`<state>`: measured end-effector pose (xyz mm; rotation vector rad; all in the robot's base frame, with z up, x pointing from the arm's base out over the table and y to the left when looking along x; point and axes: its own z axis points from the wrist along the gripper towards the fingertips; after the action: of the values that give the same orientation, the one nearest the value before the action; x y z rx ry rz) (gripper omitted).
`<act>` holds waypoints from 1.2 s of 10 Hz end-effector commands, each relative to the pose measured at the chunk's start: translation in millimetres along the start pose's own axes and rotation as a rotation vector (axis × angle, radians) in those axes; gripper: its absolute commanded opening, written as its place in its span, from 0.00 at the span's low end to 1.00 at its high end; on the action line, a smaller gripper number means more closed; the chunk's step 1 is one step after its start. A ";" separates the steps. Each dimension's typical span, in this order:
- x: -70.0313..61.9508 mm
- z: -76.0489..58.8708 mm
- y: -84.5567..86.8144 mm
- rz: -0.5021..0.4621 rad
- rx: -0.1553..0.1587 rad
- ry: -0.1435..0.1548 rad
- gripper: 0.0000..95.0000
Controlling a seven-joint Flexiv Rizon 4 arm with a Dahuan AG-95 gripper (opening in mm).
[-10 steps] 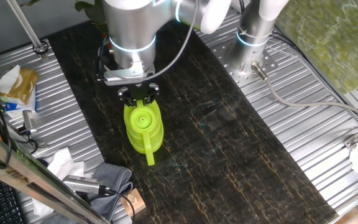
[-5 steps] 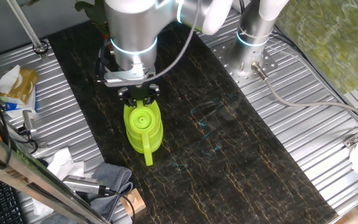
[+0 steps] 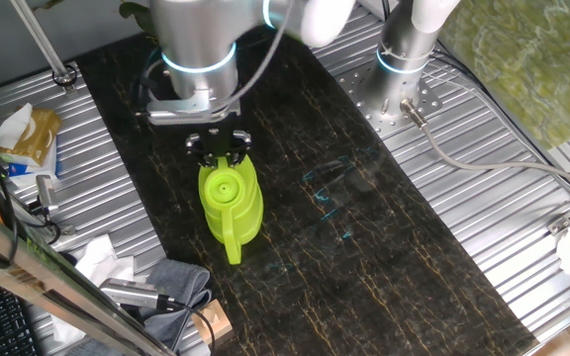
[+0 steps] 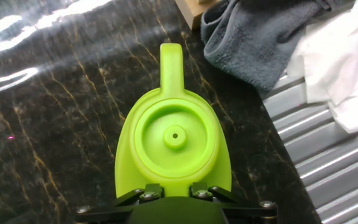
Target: Water the plant
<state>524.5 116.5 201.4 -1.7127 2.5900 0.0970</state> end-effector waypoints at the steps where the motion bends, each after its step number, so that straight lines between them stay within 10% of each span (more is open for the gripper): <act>1: -0.6 0.3 -0.8 0.029 -0.011 0.011 0.00; 12: -0.6 0.3 -0.8 0.073 -0.061 0.120 0.00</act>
<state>525.1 116.3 200.3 -1.6955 2.7622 0.0760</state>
